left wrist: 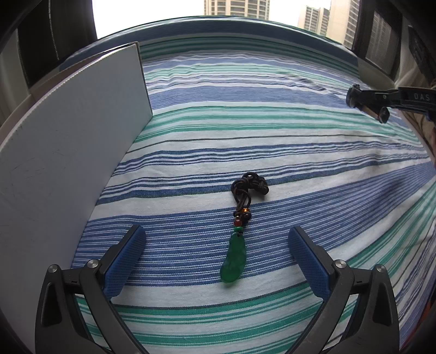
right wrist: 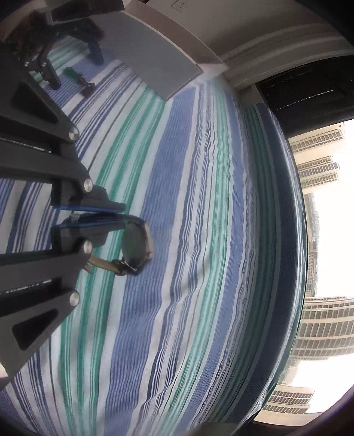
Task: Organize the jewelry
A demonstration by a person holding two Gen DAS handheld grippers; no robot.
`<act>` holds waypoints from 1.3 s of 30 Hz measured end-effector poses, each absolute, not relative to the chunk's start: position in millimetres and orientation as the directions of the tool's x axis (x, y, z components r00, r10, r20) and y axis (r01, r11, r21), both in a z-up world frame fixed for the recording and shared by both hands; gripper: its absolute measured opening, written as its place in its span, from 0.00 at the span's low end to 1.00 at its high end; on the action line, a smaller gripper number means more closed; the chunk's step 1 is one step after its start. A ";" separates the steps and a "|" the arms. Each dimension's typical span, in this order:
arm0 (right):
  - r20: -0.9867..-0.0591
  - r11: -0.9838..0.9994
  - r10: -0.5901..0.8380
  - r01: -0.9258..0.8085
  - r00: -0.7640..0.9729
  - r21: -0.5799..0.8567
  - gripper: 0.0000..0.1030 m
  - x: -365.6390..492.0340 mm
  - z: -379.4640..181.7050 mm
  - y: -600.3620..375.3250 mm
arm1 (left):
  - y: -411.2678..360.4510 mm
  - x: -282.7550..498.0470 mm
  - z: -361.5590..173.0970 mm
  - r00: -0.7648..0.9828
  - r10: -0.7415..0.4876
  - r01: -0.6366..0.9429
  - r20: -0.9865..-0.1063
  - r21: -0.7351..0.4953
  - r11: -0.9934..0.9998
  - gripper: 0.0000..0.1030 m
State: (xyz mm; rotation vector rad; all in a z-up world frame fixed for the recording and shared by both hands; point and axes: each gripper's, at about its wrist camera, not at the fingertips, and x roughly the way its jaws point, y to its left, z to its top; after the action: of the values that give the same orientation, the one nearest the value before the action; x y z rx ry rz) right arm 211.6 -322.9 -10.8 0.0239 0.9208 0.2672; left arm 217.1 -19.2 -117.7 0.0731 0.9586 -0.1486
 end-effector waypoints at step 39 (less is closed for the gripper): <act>-0.631 0.903 0.429 -0.279 0.646 0.328 0.06 64.8 30.3 -286.1 | 81.2 83.7 71.7 0.703 -0.368 0.127 -0.609 -0.402 0.907 0.04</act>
State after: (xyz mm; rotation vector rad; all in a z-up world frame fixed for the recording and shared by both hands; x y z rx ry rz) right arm 64.8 -286.1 30.3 0.2087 0.7697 0.4056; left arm 83.7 81.2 71.7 -0.3447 0.7442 -0.2818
